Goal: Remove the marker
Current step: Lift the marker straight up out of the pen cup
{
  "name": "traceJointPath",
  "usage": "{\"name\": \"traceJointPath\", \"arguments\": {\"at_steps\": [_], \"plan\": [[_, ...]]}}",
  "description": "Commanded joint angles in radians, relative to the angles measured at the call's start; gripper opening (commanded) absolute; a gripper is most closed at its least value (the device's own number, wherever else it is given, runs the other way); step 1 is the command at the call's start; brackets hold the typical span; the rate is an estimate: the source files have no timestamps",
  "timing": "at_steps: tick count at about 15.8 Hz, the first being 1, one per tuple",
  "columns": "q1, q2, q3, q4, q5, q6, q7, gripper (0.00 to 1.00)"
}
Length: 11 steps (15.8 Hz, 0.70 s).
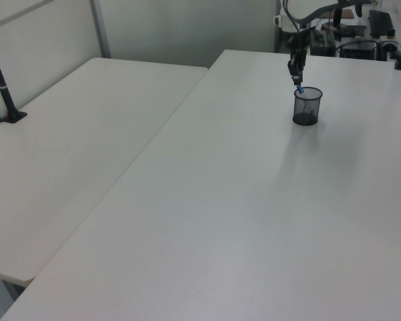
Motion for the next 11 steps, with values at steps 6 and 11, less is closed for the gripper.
{"name": "traceJointPath", "arguments": {"at_steps": [6, 11], "plan": [[0.000, -0.153, 0.001, -0.012, 0.080, -0.028, -0.010, 0.18], [0.029, -0.225, 0.012, -0.010, 0.108, -0.121, -0.007, 0.18]]}}
